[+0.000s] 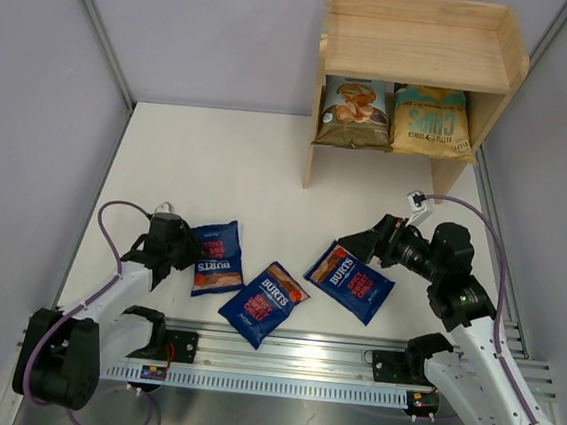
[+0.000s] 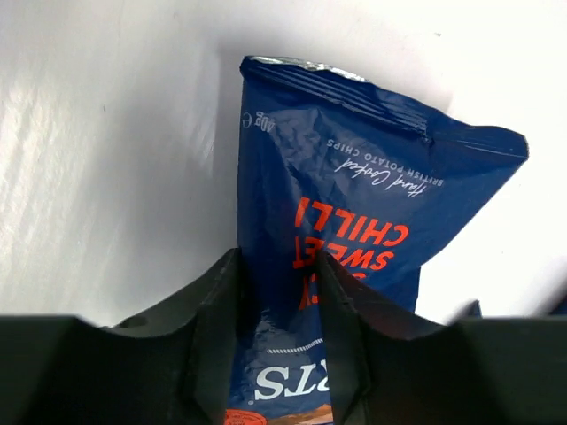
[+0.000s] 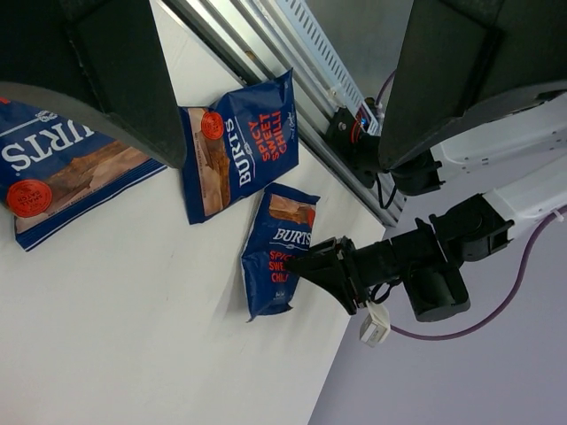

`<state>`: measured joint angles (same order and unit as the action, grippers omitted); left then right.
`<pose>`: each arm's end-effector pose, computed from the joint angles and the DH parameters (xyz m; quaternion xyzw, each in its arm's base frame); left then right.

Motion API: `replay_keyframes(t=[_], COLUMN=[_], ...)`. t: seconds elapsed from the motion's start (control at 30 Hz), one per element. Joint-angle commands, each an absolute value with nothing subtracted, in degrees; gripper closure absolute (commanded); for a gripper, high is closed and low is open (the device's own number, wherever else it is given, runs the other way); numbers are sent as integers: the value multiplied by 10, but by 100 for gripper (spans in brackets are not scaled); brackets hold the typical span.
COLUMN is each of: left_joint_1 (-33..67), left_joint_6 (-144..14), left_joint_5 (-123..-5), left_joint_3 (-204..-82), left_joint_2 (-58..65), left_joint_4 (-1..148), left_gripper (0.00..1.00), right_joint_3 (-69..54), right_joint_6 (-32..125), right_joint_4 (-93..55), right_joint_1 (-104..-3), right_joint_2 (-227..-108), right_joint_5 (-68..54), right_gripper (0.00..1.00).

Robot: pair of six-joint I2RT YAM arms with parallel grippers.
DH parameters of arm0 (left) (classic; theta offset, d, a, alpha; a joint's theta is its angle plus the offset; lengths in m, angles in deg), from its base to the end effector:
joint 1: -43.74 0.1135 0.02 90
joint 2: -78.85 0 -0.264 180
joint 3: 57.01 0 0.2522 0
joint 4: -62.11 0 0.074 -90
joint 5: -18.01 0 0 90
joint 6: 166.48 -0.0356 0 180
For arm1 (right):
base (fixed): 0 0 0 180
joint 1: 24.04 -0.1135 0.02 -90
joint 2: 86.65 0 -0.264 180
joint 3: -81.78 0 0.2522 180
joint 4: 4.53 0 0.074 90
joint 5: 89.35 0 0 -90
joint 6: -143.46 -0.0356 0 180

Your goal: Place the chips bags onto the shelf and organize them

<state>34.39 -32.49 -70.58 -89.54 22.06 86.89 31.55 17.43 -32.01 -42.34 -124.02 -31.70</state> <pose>0.1747 -0.0296 0.1480 -0.2748 0.8955 -0.1673 0.3075 0.1429 0.0673 0.3036 -0.0512 0.7772 0.4642 0.4218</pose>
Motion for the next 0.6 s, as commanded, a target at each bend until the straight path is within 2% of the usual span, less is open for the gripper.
replay_keyframes(t=[0.0,0.1,0.23,0.3,0.57], left_joint_1=[346,346,346,346,346], left_joint_6=[-311,-297,-252,-235,-164], left_joint_5=[-685,-681,-678,-679,-639], left_joint_3=[-884,-882,-876,-878,-927], left_joint_2=[233,261,335,382,473], left_joint_4=[859,860,865,882,904], left_gripper=[65,77,84,99,100], right_joint_3=[341,371,428,450,460], right_joint_6=[143,116,42,9,26], right_joint_4=[-251,-189,-56,9,152], right_joint_1=[-423,-422,-427,-443,-623], right_joint_2=[-1244,-1261,-1325,-1352,-1454], right_joint_5=[-355,-379,-401,-403,-241], right_gripper=[3,3,6,7,8])
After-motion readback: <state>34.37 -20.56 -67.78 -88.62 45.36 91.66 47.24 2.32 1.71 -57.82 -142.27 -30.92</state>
